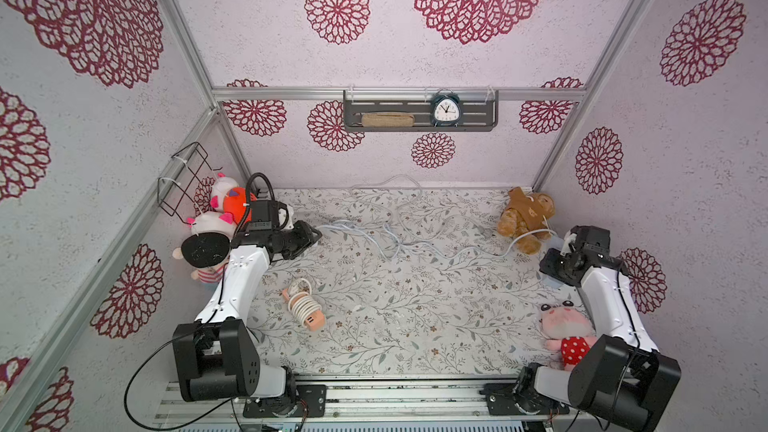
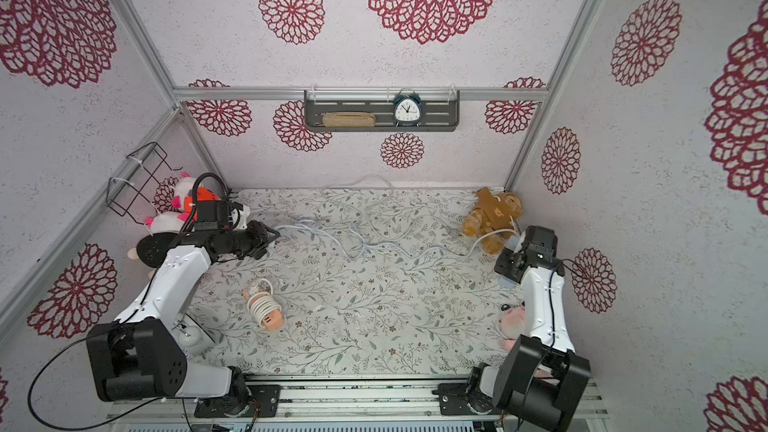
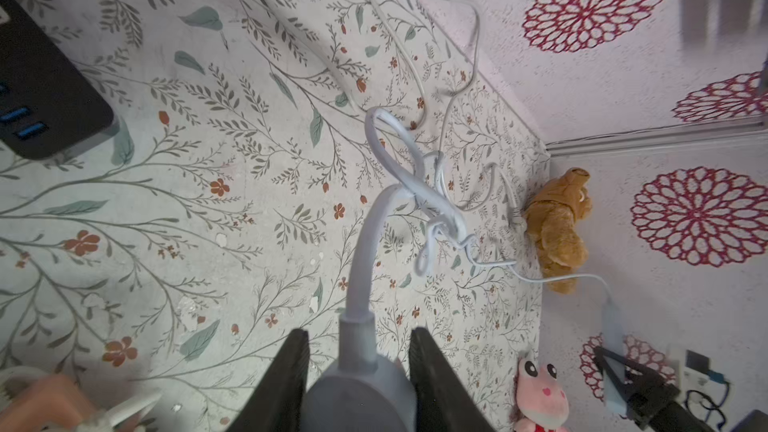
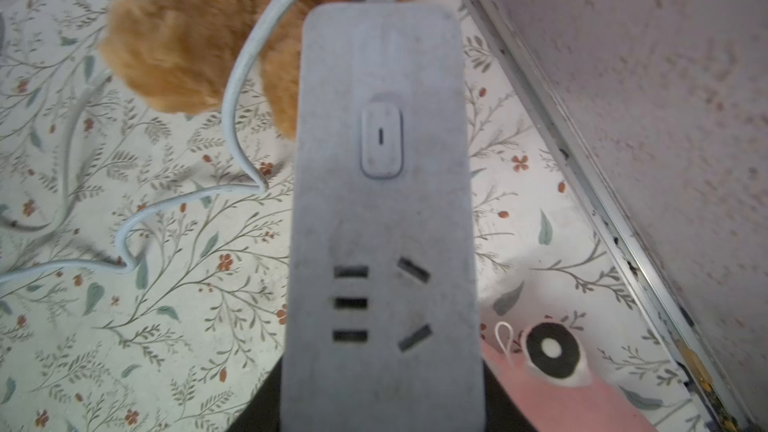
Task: Unwrap the cord wrapped around the power strip
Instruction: Unwrap the power cord from the power strip, then place the power cord at the center of the board.
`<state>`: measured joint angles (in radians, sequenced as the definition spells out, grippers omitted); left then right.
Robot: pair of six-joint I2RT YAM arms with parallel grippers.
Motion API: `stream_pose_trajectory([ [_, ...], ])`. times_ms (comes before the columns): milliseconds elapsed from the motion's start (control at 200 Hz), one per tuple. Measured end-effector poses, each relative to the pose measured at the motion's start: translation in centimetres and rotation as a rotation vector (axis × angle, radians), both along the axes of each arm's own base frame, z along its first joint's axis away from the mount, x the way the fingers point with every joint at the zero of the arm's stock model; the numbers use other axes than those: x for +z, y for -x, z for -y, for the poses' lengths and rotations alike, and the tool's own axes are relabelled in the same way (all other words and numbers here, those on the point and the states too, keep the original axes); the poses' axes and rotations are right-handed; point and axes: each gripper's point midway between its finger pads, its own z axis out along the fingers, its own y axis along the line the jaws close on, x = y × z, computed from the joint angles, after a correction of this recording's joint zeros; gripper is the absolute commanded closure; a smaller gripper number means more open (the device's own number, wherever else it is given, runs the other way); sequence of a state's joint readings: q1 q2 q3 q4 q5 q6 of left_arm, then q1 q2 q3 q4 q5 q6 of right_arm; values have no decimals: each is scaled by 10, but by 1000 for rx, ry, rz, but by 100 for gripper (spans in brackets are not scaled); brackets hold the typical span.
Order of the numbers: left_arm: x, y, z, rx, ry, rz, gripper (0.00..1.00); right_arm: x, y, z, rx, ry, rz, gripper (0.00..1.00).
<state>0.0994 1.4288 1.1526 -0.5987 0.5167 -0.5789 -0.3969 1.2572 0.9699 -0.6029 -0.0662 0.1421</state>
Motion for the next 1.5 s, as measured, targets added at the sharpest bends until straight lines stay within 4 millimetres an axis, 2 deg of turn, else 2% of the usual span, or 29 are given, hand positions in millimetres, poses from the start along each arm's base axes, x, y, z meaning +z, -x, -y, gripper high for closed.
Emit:
stream_pose_trajectory([
  [180, -2, 1, -20, 56, -43, -15, 100, -7, 9, 14, -50, -4, -16, 100],
  [280, 2, 5, -49, 145, -104, -12, 100, -6, 10, 18, -62, -7, -10, 100],
  [390, 23, 11, -90, 264, -222, 4, 100, -6, 13, 27, -90, -15, -3, 100],
  [500, 53, 9, -113, 319, -337, 47, 100, -8, 13, 34, -110, -19, 3, 100],
  [580, 65, 10, -125, 350, -428, 56, 100, -8, 11, 37, -115, -15, 13, 100],
  [780, 59, 28, -150, 406, -609, -27, 100, -20, 15, 35, -117, -24, -3, 100],
  [871, 59, 32, -153, 415, -667, -48, 100, -23, 15, 34, -115, -28, -10, 100],
  [916, 59, 33, -150, 405, -681, -51, 100, -23, 14, 31, -106, -27, -11, 100],
  [976, 60, 29, -135, 367, -687, -38, 100, -23, 12, 26, -89, -17, -15, 100],
  [1146, 49, 8, -65, 204, -582, 20, 100, -29, 0, -4, 10, -19, -32, 100],
  [1326, 21, 1, -3, 90, -469, 24, 100, -55, -2, -33, 94, -33, -110, 100],
  [1501, -15, 1, 30, 43, -417, -14, 100, -71, 3, -57, 163, -25, -149, 100],
])
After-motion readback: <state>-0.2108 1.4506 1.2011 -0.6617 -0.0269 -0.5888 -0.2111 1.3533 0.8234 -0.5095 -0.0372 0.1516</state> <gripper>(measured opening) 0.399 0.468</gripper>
